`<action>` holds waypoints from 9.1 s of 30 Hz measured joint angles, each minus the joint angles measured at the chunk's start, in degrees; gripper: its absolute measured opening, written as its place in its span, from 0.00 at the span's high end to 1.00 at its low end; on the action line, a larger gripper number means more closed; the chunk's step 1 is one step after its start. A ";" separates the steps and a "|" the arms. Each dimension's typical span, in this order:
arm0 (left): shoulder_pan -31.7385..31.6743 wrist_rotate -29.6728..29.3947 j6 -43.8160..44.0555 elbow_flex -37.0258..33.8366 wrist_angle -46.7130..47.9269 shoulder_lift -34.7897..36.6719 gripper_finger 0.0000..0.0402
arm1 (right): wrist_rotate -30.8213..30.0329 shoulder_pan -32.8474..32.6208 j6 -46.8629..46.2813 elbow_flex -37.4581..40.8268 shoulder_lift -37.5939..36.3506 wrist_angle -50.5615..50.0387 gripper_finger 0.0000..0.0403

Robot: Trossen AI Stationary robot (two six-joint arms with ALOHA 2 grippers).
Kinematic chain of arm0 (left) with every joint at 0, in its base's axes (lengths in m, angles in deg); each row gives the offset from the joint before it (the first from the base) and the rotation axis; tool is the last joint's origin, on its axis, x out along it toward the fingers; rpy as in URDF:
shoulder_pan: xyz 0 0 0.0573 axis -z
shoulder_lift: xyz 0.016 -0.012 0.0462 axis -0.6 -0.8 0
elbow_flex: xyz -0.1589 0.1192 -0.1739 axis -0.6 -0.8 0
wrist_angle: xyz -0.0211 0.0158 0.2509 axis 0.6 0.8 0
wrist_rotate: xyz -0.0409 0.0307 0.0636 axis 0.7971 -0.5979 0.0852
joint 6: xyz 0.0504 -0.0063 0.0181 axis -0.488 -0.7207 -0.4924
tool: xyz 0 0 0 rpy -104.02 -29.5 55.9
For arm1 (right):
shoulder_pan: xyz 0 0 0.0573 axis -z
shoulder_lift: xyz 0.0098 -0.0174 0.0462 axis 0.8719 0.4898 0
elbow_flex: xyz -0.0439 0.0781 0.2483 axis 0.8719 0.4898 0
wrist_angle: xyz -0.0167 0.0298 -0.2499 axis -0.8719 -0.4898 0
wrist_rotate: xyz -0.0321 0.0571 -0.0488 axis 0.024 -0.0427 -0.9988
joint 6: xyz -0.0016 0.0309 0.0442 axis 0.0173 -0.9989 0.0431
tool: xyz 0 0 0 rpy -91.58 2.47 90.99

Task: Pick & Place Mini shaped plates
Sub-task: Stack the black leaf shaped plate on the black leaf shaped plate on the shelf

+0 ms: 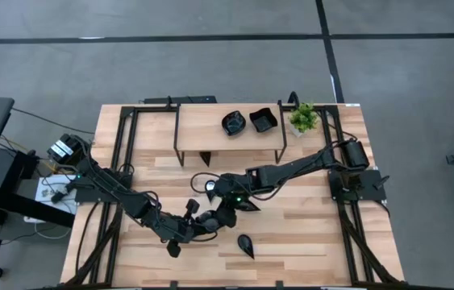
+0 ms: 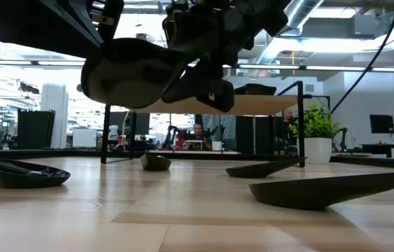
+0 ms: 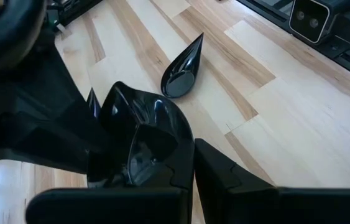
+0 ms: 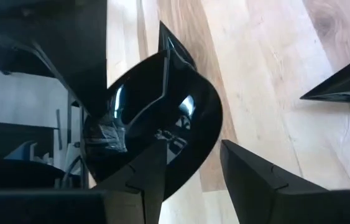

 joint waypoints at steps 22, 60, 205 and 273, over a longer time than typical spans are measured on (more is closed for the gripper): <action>-1.20 0.71 0.00 0.00 -0.02 0.00 0.97 | 0.92 0.54 -1.57 0.00 0.00 0.08 0.72; -1.18 1.11 0.00 0.00 -0.17 0.02 0.97 | 0.77 1.09 -0.98 0.00 0.00 1.09 0.77; 1.99 1.09 8.90 -0.02 -1.22 0.09 0.51 | -1.93 1.03 0.11 0.00 6.51 -2.99 0.67; 1.94 -9.38 34.11 -32.79 18.07 68.55 0.51 | -4.72 -0.92 0.48 0.00 6.45 -3.26 0.67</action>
